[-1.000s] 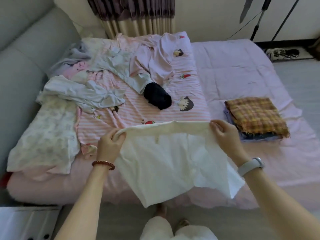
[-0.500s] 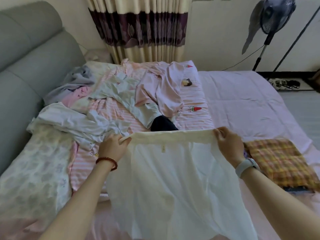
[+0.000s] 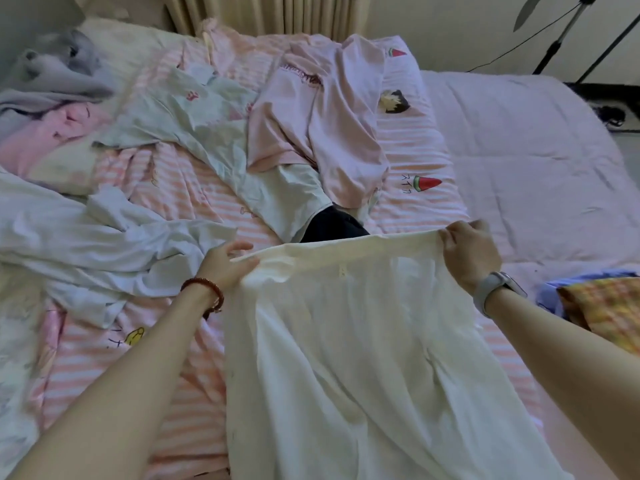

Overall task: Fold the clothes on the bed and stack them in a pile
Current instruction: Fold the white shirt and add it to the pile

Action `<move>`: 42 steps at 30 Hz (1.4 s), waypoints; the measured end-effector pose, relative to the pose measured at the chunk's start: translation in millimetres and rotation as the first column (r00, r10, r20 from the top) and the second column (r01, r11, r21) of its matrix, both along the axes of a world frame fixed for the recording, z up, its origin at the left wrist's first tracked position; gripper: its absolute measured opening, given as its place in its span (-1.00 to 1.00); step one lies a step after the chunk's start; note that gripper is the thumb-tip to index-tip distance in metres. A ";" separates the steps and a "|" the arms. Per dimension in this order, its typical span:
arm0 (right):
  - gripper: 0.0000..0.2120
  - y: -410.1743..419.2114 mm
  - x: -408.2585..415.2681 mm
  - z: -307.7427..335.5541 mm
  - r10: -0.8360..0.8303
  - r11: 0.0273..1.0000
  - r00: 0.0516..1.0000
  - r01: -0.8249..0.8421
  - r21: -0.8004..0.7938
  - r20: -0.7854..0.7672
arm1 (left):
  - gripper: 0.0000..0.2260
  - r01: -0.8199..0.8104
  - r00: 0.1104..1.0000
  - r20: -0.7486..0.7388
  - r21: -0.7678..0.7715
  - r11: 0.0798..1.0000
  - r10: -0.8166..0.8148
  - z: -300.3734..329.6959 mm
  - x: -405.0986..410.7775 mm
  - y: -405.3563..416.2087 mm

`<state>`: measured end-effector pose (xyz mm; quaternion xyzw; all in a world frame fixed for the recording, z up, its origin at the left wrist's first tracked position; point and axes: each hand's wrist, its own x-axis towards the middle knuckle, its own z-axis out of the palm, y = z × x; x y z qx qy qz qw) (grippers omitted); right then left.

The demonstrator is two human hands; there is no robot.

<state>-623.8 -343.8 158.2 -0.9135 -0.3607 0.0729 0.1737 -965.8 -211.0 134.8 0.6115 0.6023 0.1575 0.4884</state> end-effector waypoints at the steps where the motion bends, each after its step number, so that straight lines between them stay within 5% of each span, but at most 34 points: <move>1: -0.75 2.2 3.5 -6.6 0.001 1.000 1.000 -0.001 -0.014 -0.011 | -0.85 -0.056 0.995 0.084 -0.040 0.998 0.060 -7.4 -2.9 4.1; 5: -0.78 6.4 7.4 -22.3 -0.004 0.999 1.000 0.004 -0.045 -0.015 | -0.86 -0.182 0.955 0.219 -0.094 0.979 0.198 -16.2 -12.1 10.0; 11: -0.81 10.0 5.5 -20.6 0.073 0.990 0.992 -0.060 0.130 -0.102 | -0.77 -0.086 0.970 0.236 0.099 0.991 0.061 1.2 -9.3 20.2; 18: -0.82 -8.9 15.7 -10.1 0.095 0.984 0.981 -0.067 0.168 -0.167 | -0.71 0.029 0.971 0.240 -0.093 0.995 -0.006 16.3 -9.1 -2.8; 20: -0.82 -14.0 17.5 -8.5 0.105 0.982 0.986 -0.083 0.168 -0.129 | -0.87 0.143 0.981 0.139 -0.068 0.987 -0.133 18.5 -7.8 -10.8; 23: -0.83 -20.9 18.8 -6.5 0.100 0.975 0.991 -0.079 0.208 -0.089 | -0.66 0.232 0.962 -0.164 0.058 0.971 -0.220 12.7 -3.7 -24.8; 27: -0.85 -34.0 15.4 -5.8 0.084 0.953 0.992 -0.052 0.299 -0.094 | -0.83 0.020 0.988 -0.153 0.249 0.968 0.019 15.6 1.4 -46.4; 31: -0.86 -60.9 10.4 -0.5 0.064 0.921 0.990 -0.010 0.391 -0.125 | -0.90 0.023 0.983 -0.176 0.394 0.919 0.050 33.5 -1.6 -72.8; 37: -0.69 -114.9 5.9 31.6 0.152 0.874 0.987 -0.108 0.473 -0.056 | -0.88 0.044 0.994 -0.106 0.428 0.903 0.002 87.6 -16.8 -131.7; 42: -0.65 -120.3 12.3 64.6 0.207 0.876 0.942 -0.298 0.378 0.264 | -0.87 0.085 0.982 -0.187 0.400 0.912 -0.009 111.7 -14.5 -139.6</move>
